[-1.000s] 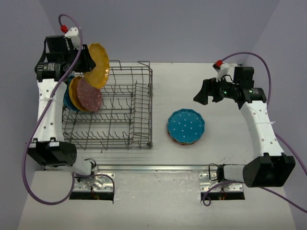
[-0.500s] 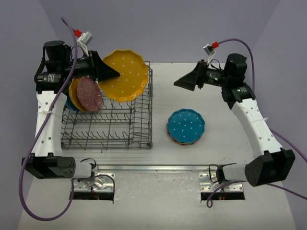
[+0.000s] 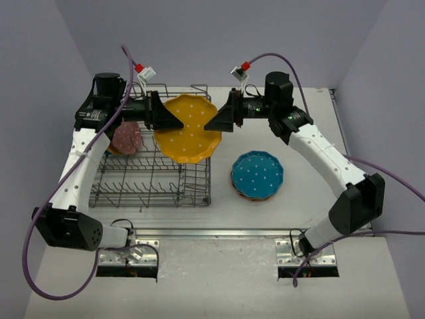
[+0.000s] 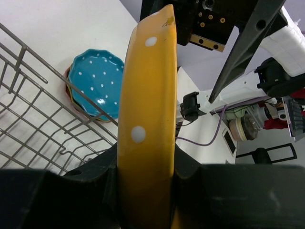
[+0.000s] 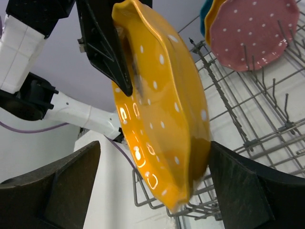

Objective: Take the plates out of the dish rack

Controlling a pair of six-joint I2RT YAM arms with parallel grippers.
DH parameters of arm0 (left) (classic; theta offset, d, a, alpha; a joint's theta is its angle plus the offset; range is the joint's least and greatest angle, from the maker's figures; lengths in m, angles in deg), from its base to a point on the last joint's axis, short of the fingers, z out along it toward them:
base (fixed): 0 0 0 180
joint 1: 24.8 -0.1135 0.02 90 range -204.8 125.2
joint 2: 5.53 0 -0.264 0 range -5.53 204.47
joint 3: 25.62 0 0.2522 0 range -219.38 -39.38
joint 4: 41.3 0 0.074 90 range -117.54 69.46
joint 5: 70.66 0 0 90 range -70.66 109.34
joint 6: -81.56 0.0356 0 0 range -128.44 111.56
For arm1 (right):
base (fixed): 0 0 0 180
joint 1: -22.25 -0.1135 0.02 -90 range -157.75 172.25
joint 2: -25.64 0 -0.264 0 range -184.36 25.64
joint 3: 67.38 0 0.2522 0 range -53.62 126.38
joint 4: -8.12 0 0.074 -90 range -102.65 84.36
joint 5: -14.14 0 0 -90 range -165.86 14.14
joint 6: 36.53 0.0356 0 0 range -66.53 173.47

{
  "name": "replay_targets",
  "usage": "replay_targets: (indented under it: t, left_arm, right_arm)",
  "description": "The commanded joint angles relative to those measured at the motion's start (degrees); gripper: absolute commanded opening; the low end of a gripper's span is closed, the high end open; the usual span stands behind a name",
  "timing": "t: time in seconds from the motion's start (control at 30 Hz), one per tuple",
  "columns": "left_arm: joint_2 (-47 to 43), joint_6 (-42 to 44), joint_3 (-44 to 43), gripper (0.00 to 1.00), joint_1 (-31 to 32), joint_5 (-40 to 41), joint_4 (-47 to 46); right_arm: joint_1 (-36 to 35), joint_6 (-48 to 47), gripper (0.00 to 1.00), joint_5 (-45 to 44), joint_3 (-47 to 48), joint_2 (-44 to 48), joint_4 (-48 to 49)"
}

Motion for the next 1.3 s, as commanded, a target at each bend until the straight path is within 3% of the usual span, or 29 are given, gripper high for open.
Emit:
replay_targets:
  t: [0.0,0.17,0.23,0.27,0.43,0.47,0.53,0.87,0.97,1.13,1.27]
  left_arm:
    - [-2.42,-2.4,-0.5,0.0,0.6,-5.2,-7.33]
    - [-1.99,-3.31,-0.15,0.0,0.56,-4.61,-8.12]
    - [-1.87,-3.36,-0.15,0.02,0.56,-4.02,-8.2]
    - [-1.95,-3.5,-0.16,0.1,0.54,-3.68,-8.24]
    - [-2.29,-2.57,-0.78,0.92,-0.44,-0.76,-7.25]
    - [-2.21,-2.14,-1.08,1.0,-0.73,0.39,-6.44]
    - [-2.06,-1.13,-1.85,1.0,-1.49,2.73,-5.44]
    - [-1.21,4.77,-6.85,1.0,-3.13,14.64,1.33]
    - [-1.14,5.07,-8.05,1.0,-3.13,19.91,2.16]
    - [-1.14,6.57,-10.39,1.0,-3.13,28.49,4.46]
    - [-1.06,7.36,-11.35,1.0,-3.13,29.16,5.23]
  right_arm:
    - [-2.04,-3.49,0.78,-1.96,4.02,-1.87,-0.96]
    - [-2.26,-5.23,0.17,-2.97,3.84,-1.56,-2.67]
    - [-2.29,-6.42,0.0,-3.89,3.63,-0.56,-4.27]
    - [-2.15,-6.69,0.0,-4.2,3.26,0.22,-4.46]
    - [0.53,-5.78,0.0,-2.86,1.09,3.82,-4.89]
    - [1.92,-5.06,0.0,-2.05,0.31,4.44,-4.77]
    - [3.72,-3.26,0.0,-0.94,-1.26,5.73,-4.25]
    - [29.57,2.09,0.0,11.72,-15.09,19.34,-2.06]
    - [34.8,-6.14,0.0,10.99,-16.96,22.31,-12.1]
    - [40.18,-25.64,0.0,5.61,-15.42,19.37,-35.24]
    - [40.28,-32.75,0.0,0.45,-15.21,15.08,-42.1]
